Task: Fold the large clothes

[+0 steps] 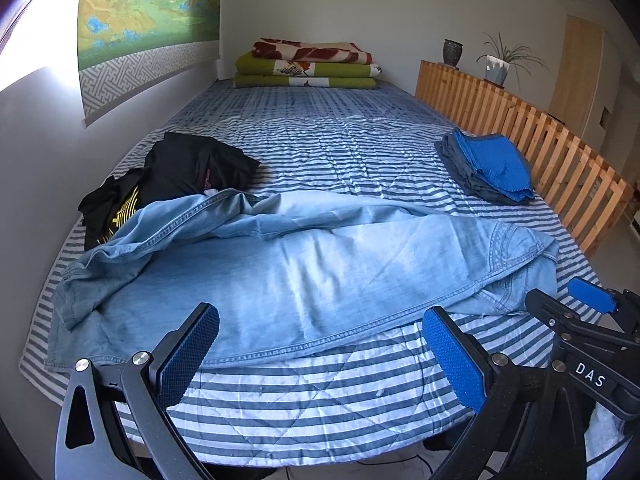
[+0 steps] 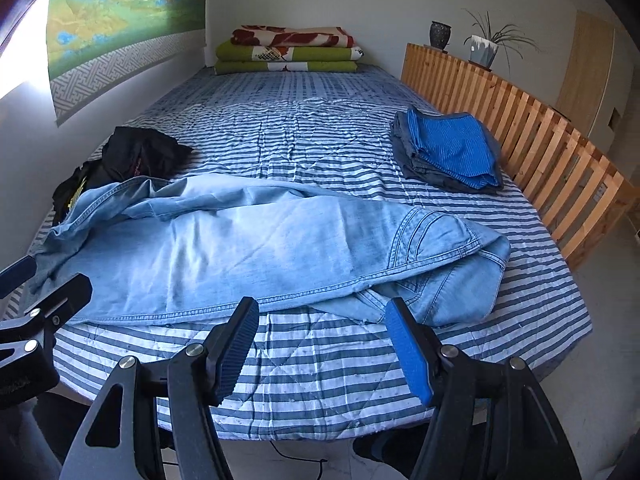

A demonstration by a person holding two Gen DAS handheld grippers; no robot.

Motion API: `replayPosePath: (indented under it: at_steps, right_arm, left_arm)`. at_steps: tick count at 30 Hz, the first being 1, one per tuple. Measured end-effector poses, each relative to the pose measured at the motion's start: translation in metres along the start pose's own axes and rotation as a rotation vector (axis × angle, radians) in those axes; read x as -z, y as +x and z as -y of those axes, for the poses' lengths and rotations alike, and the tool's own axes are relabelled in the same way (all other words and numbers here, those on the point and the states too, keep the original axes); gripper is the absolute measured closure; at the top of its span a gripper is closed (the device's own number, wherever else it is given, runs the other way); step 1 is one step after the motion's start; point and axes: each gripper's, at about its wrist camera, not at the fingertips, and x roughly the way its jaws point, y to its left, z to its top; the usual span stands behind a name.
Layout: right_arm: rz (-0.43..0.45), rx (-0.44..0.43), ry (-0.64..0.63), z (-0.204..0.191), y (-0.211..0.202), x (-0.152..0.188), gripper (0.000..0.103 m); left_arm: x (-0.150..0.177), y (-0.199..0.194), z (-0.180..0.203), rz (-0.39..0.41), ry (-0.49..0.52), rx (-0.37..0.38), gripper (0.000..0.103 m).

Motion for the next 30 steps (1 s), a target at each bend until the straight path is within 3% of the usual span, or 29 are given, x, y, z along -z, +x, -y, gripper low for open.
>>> replayPosePath:
  at_steps: [6, 17, 30]
  right_arm:
    - [0.012, -0.011, -0.011, 0.004, -0.010, 0.006, 0.041]
    - [0.041, -0.155, -0.099, 0.006, -0.018, 0.006, 0.041]
    - [0.042, -0.167, -0.027, 0.031, -0.015, 0.015, 0.041]
  left_arm:
    - [0.003, -0.013, 0.010, 0.020, 0.004, -0.013, 0.000]
    - [0.017, -0.049, 0.026, 0.042, -0.061, -0.140, 0.000]
    - [0.021, -0.041, 0.040, 0.017, 0.006, -0.140, 0.000]
